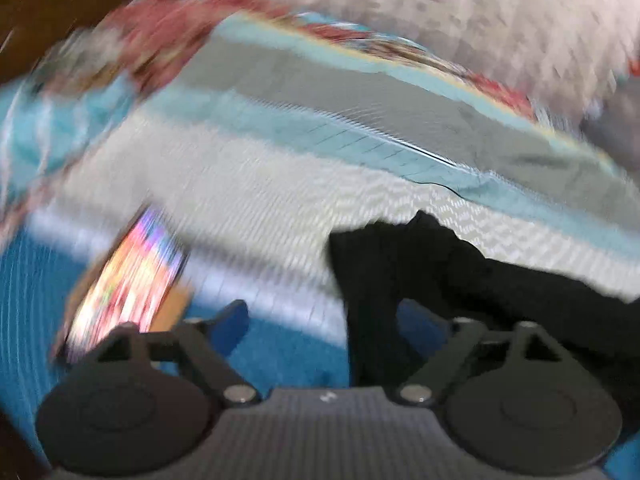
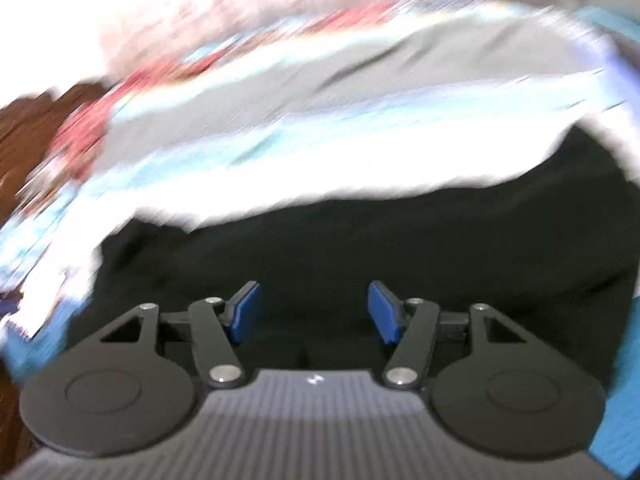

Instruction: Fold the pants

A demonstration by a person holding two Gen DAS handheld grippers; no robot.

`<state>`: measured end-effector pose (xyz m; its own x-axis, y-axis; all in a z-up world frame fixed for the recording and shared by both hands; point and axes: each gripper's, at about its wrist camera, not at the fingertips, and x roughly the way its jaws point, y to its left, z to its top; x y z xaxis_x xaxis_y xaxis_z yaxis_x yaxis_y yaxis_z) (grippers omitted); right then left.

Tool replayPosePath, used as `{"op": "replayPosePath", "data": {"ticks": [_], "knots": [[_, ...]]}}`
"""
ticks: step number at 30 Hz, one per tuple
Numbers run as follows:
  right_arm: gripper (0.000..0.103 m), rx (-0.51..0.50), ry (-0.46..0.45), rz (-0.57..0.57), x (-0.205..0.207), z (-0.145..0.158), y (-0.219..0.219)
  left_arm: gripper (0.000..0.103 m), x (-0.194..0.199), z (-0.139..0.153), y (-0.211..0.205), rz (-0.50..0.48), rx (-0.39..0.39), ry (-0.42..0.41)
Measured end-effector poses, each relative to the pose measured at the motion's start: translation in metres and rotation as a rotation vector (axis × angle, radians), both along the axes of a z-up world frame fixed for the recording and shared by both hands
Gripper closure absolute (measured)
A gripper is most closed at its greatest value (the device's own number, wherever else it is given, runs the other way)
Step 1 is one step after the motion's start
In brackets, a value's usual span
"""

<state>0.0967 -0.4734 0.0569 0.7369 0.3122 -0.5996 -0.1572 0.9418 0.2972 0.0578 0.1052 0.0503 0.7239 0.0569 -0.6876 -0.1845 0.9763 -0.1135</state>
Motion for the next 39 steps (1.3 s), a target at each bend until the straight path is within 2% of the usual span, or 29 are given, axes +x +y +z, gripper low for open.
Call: {"op": "replayPosePath", "data": {"ticks": [2, 3, 6, 8, 9, 11, 12, 13, 14, 15, 17, 19, 21, 23, 24, 25, 26, 28, 30, 33, 35, 36, 39], "knots": [[0.041, -0.066, -0.037, -0.113, 0.026, 0.013, -0.037, 0.009, 0.042, -0.003, -0.018, -0.070, 0.106, 0.000], [0.040, -0.099, -0.041, -0.156, 0.044, 0.018, -0.052, 0.003, 0.057, -0.005, -0.029, -0.092, 0.145, 0.002], [0.029, -0.177, 0.000, -0.258, 0.102, 0.016, -0.087, 0.001, 0.107, -0.021, -0.051, -0.145, 0.191, 0.028], [0.028, -0.234, 0.046, -0.315, 0.138, 0.002, -0.103, 0.002, 0.135, -0.036, -0.065, -0.162, 0.202, 0.062], [0.028, -0.246, 0.078, -0.346, 0.154, -0.008, -0.114, 0.006, 0.149, -0.047, -0.072, -0.169, 0.203, 0.081], [0.029, -0.245, 0.135, -0.381, 0.176, -0.033, -0.124, 0.026, 0.165, -0.065, -0.083, -0.187, 0.214, 0.120], [0.038, -0.255, 0.173, -0.383, 0.188, -0.045, -0.129, 0.050, 0.172, -0.075, -0.091, -0.187, 0.231, 0.145], [0.076, -0.277, 0.221, -0.367, 0.199, -0.059, -0.130, 0.072, 0.177, -0.081, -0.095, -0.191, 0.250, 0.164], [0.092, -0.300, 0.253, -0.358, 0.207, -0.066, -0.129, 0.078, 0.179, -0.086, -0.099, -0.197, 0.269, 0.175], [0.091, -0.312, 0.231, -0.368, 0.209, -0.065, -0.133, 0.084, 0.180, -0.088, -0.103, -0.199, 0.290, 0.163], [0.092, -0.264, 0.118, -0.384, 0.209, -0.046, -0.130, 0.087, 0.176, -0.081, -0.105, -0.198, 0.313, 0.127], [0.092, -0.187, 0.000, -0.451, 0.215, -0.018, -0.139, 0.087, 0.172, -0.069, -0.097, -0.153, 0.271, 0.078], [0.092, -0.142, -0.080, -0.511, 0.226, 0.003, -0.143, 0.089, 0.169, -0.061, -0.084, -0.079, 0.197, 0.034], [0.089, -0.153, -0.128, -0.554, 0.244, 0.011, -0.139, 0.083, 0.170, -0.061, -0.080, -0.002, 0.167, 0.018], [0.079, -0.185, -0.121, -0.559, 0.253, 0.010, -0.133, 0.077, 0.175, -0.065, -0.082, 0.034, 0.194, 0.043], [0.058, -0.239, -0.084, -0.549, 0.264, 0.004, -0.127, 0.065, 0.179, -0.071, -0.085, 0.043, 0.210, 0.077], [0.047, -0.296, -0.044, -0.531, 0.271, 0.000, -0.119, 0.062, 0.180, -0.074, -0.086, 0.033, 0.211, 0.099], [0.047, -0.372, -0.042, -0.502, 0.267, -0.010, -0.113, 0.062, 0.175, -0.075, -0.090, 0.009, 0.204, 0.105], [0.047, -0.333, -0.071, -0.476, 0.245, -0.014, -0.120, 0.059, 0.157, -0.068, -0.091, -0.013, 0.195, 0.085], [0.047, -0.308, -0.056, -0.482, 0.209, -0.028, -0.149, 0.043, 0.135, -0.053, -0.076, -0.019, 0.161, 0.059], [0.047, -0.292, -0.026, -0.477, 0.181, -0.035, -0.169, 0.042, 0.114, -0.046, -0.065, -0.016, 0.132, 0.060], [0.046, -0.274, -0.007, -0.480, 0.164, -0.035, -0.173, 0.038, 0.100, -0.044, -0.057, -0.011, 0.110, 0.071], [0.045, -0.171, 0.049, -0.515, 0.119, -0.046, -0.199, 0.012, 0.061, -0.046, -0.033, -0.003, 0.012, 0.130]]}}
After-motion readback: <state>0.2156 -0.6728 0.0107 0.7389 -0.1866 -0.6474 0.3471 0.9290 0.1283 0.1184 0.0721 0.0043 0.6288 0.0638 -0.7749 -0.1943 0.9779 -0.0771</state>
